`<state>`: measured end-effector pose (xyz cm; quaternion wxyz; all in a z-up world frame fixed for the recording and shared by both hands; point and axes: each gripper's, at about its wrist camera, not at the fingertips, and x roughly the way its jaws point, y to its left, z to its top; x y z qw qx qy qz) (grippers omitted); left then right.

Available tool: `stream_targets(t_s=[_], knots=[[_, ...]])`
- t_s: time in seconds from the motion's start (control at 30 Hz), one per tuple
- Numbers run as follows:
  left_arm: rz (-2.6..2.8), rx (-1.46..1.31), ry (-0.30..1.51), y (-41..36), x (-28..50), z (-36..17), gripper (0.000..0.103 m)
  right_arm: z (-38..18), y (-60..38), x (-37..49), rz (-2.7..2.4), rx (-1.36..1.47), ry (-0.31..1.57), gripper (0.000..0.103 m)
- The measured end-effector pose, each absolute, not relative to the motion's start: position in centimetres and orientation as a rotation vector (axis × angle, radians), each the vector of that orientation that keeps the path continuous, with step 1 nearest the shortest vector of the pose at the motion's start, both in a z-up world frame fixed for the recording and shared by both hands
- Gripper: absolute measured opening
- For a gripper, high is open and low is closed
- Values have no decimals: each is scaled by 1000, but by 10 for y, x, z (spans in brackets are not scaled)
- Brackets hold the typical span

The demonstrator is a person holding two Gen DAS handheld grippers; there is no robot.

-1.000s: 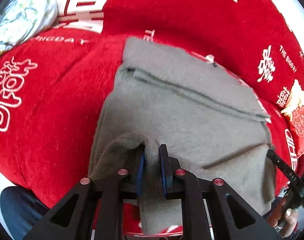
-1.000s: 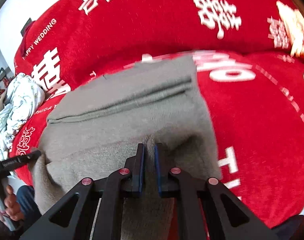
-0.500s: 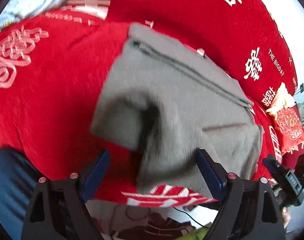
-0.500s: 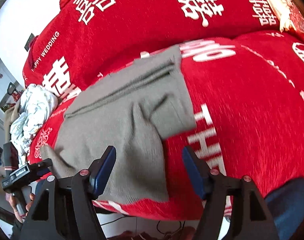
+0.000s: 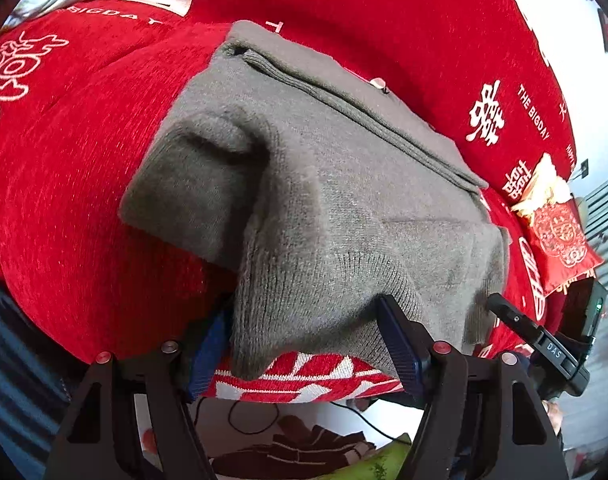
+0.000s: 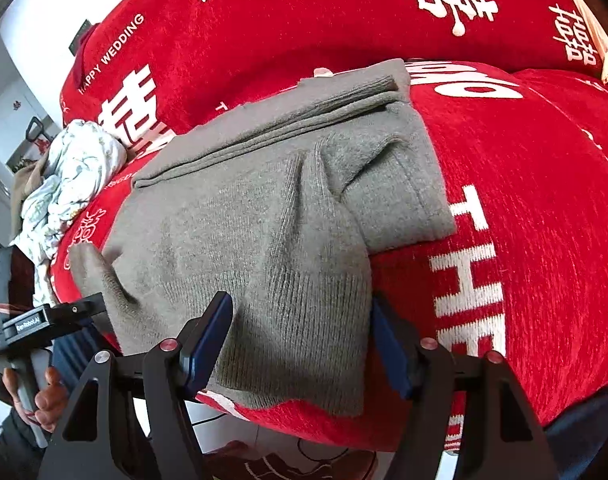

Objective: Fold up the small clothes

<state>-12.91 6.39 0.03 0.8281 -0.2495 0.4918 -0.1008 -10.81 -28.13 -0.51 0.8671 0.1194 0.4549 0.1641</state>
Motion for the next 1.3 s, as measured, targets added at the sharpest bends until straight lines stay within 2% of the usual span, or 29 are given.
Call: stream_targets(t_s=[0.03, 0.07, 0.1, 0.13, 0.17, 0.3, 0.47, 0.7, 1.1, 1.3], knots=[[-212, -527, 1043, 63, -129, 0, 74, -5, -282, -108, 344, 252, 952, 69], [-209, -522, 1041, 62, -129, 1, 69, -5, -281, -109, 341, 243, 948, 63], [-216, -511, 1031, 60, -130, 3, 39, -5, -281, -109, 344, 231, 950, 42], [-236, -507, 1035, 58, -128, 3, 22, -7, -279, -109, 361, 223, 962, 18], [-268, -504, 1060, 55, -126, 1, 11, -9, -276, -109, 381, 227, 979, 18], [-227, -429, 1013, 53, -138, 17, 11, 3, -275, -120, 404, 225, 939, 15], [-221, -431, 850, 71, -155, 67, 11, 50, -295, -138, 487, 354, 784, 14], [-183, -451, 757, 79, -132, 108, 11, 91, -303, -128, 471, 481, 654, 14], [-137, -468, 714, 81, -81, 141, 11, 107, -301, -92, 373, 519, 648, 14], [-180, -523, 762, 88, -59, 140, 11, 108, -304, -73, 386, 565, 684, 14]])
